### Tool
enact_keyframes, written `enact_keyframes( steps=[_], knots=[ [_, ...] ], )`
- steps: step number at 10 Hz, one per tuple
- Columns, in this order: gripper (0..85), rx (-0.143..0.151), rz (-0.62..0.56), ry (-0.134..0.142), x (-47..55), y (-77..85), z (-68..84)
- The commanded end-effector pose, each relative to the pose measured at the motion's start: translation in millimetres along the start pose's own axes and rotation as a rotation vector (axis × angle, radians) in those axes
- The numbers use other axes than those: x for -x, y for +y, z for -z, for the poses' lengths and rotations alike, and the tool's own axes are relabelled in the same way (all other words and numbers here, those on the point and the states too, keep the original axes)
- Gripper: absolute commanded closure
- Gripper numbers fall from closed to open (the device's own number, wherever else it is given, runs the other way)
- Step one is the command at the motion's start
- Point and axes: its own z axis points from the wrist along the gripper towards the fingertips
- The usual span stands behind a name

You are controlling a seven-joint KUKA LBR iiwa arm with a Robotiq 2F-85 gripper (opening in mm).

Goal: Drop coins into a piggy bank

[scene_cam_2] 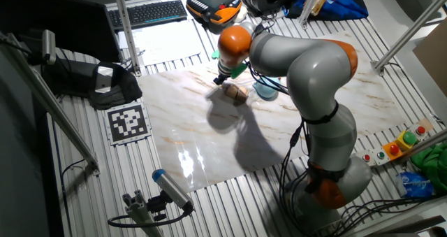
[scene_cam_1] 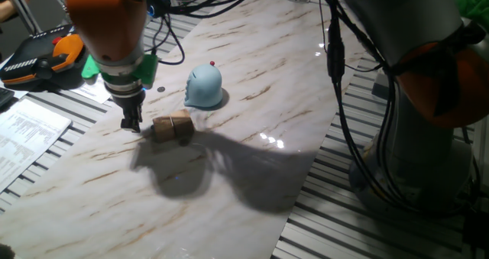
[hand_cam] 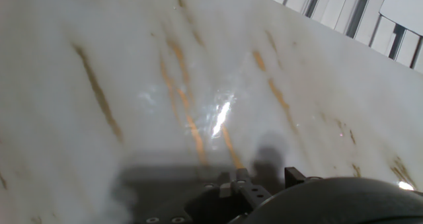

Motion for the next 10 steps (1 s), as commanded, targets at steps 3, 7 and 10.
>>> enact_keyframes(
  steps=[3, 7, 10],
  knots=[
    [51.0, -0.007, 0.002, 0.005, -1.0, -7.5, -4.6],
    [51.0, -0.010, 0.003, 0.009, -6.5, -13.2, -7.4],
    [51.0, -0.010, 0.003, 0.009, -9.2, -16.1, -9.5]
  ],
)
